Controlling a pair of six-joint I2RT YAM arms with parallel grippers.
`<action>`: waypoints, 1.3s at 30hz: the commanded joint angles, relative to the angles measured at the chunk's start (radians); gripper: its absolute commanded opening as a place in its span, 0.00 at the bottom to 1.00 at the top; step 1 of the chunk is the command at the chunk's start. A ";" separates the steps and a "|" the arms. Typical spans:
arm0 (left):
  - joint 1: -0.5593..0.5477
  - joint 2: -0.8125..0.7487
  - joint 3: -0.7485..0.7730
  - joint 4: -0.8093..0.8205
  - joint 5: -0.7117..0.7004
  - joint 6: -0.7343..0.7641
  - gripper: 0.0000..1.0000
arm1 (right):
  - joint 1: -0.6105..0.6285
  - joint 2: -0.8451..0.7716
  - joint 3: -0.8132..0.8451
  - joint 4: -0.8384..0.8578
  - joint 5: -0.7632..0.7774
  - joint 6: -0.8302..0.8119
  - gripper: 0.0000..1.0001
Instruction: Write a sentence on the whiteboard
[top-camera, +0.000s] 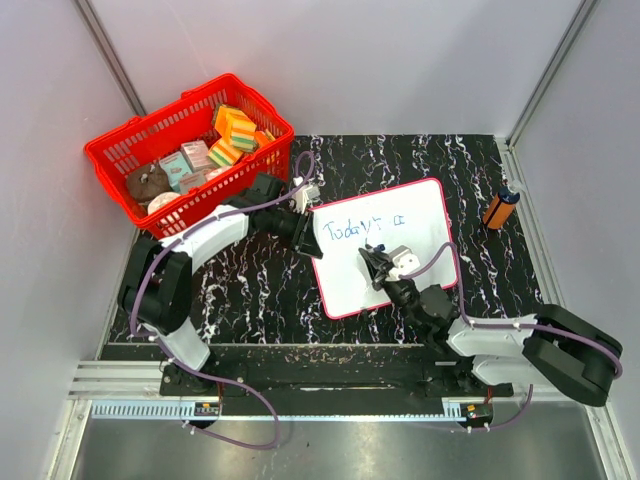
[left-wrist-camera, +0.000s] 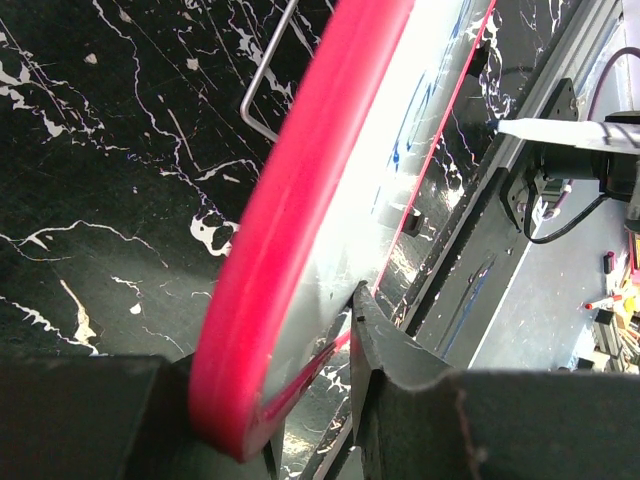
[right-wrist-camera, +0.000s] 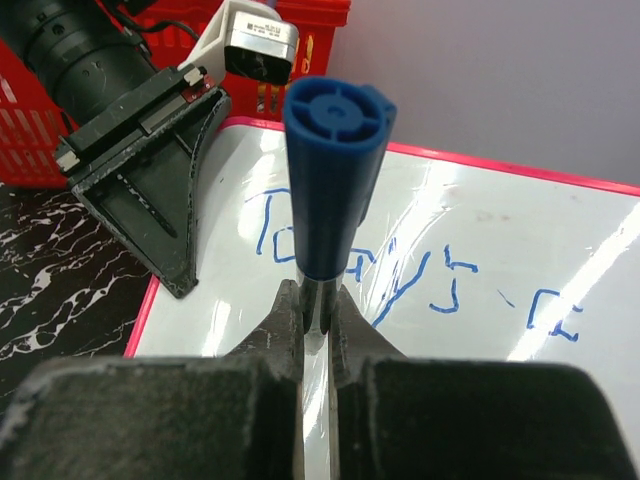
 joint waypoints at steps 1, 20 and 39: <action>-0.029 0.097 -0.068 -0.141 -0.472 0.312 0.00 | 0.009 0.057 0.018 0.207 0.031 -0.023 0.00; -0.029 0.051 -0.053 -0.147 -0.365 0.318 0.07 | 0.009 0.048 0.021 0.220 0.033 -0.018 0.00; -0.027 0.052 -0.052 -0.119 -0.307 0.302 0.35 | 0.009 0.091 0.044 0.246 0.025 -0.038 0.00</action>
